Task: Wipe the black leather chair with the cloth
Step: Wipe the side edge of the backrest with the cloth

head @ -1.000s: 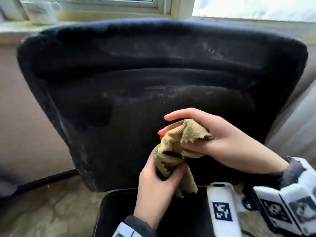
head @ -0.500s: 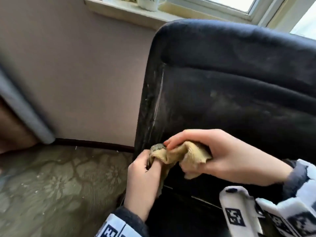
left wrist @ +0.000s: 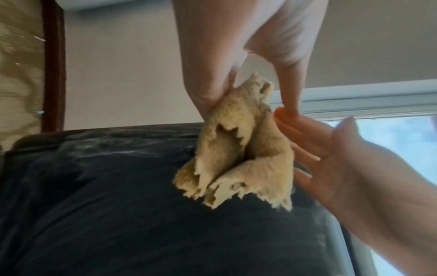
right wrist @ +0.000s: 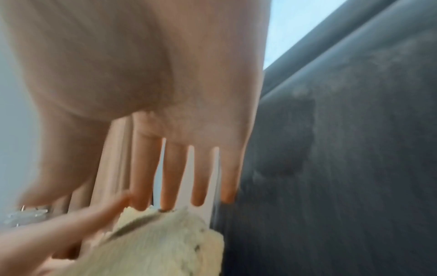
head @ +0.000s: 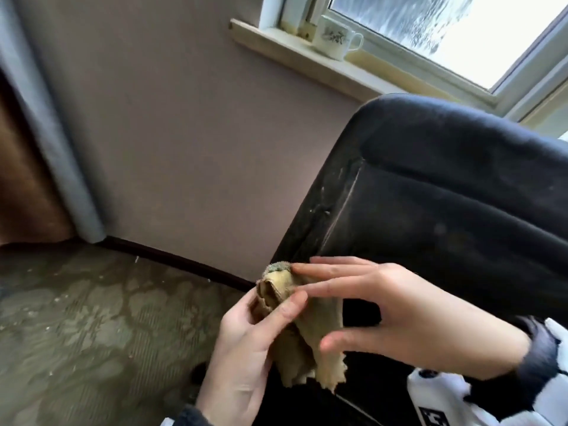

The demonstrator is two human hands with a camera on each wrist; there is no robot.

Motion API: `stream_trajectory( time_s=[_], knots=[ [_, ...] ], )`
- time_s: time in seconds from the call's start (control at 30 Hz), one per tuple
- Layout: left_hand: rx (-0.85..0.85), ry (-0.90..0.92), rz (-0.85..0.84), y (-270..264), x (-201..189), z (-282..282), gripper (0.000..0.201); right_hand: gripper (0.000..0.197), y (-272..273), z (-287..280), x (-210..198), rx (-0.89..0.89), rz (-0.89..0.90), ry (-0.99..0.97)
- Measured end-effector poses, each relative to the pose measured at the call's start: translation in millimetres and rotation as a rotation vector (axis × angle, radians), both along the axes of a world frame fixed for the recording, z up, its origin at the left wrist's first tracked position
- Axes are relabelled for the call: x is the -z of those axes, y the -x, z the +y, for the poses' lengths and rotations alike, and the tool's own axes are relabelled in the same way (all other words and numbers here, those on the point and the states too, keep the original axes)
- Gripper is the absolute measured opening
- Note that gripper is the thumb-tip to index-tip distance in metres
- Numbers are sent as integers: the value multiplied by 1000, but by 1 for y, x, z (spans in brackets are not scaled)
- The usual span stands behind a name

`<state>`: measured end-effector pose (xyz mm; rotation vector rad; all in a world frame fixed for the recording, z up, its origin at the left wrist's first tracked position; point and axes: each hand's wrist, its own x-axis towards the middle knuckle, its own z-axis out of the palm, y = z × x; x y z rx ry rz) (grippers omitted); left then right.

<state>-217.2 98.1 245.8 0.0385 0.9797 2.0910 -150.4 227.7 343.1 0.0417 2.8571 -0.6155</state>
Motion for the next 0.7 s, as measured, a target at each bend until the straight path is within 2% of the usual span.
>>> stream_trajectory(
  time_s=[0.07, 0.13, 0.17, 0.23, 0.27, 0.3, 0.4, 0.47, 0.6, 0.7],
  knots=[
    [-116, 94, 161, 4, -8, 4, 28, 46, 5, 5, -21, 52, 235, -125],
    [-275, 210, 362, 15, -20, 10, 31, 34, 8, 17, -46, 128, 489, -388],
    [-366, 262, 485, 21, -29, 13, 30, 33, 9, 24, -57, 178, 562, -541],
    [-570, 344, 798, 35, -48, 22, 26, 44, 11, 41, -74, 249, 547, -800],
    [-635, 373, 935, 40, -53, 29, 23, 53, 13, 46, -78, 272, 482, -847],
    [-664, 403, 1045, 43, -55, 40, 24, 61, 14, 51, -79, 278, 410, -849],
    [-592, 481, 1297, 35, -53, 72, 33, 75, 17, 58, -74, 245, 301, -919],
    [-581, 536, 1397, 27, -46, 82, 37, 78, 18, 58, -70, 241, 319, -981],
    [-588, 559, 1502, 25, -20, 78, 40, 78, 22, 58, -64, 244, 391, -973],
    [-493, 586, 1477, 17, 5, 60, 57, 78, 22, 59, -63, 259, 402, -957]
  ],
)
